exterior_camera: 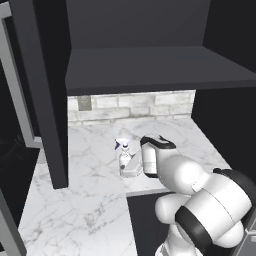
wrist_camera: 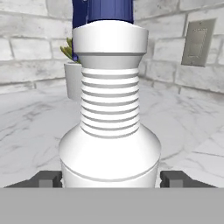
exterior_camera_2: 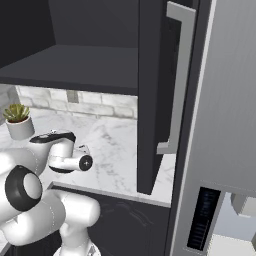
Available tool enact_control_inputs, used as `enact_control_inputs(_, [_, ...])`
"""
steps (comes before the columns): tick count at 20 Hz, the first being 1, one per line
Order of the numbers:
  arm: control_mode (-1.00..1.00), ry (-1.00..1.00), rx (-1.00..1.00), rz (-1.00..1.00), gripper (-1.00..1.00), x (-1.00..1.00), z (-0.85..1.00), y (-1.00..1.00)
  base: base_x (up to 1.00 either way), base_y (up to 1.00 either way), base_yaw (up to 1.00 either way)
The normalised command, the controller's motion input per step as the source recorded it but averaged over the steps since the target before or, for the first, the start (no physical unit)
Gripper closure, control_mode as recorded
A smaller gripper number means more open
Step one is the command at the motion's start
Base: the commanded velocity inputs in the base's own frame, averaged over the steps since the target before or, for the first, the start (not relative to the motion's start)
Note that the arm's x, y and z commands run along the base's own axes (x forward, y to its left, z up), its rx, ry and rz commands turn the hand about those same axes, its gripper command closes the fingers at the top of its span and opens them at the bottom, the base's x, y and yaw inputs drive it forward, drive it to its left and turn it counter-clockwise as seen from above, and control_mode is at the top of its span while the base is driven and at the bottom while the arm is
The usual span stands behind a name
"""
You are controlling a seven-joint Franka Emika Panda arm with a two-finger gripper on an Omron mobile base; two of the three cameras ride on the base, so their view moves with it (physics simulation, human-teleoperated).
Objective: Move the cutting board and knife to the sink. Then move spray from the cabinet to the counter.
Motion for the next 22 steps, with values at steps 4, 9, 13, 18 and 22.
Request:
enact_control_inputs(4, [-1.0,0.0,0.0,0.0,-1.0,0.0,0.0,0.0,0.0,0.0,0.0])
enact_control_inputs(9, [-1.0,0.0,-0.01,0.0,-1.0,-0.04,0.0,-0.19,0.0,0.0,0.0])
enact_control_inputs(13, [-1.0,0.0,-0.04,-0.02,-1.0,-0.43,0.18,-0.75,0.0,0.0,0.0])
enact_control_inputs(18, [-1.0,0.01,-0.04,-0.05,-1.0,-0.63,0.32,-0.85,0.0,0.0,0.0])
enact_control_inputs(22, [-1.0,0.09,-0.02,-0.1,-1.0,-0.99,0.33,-1.0,0.0,0.0,0.0])
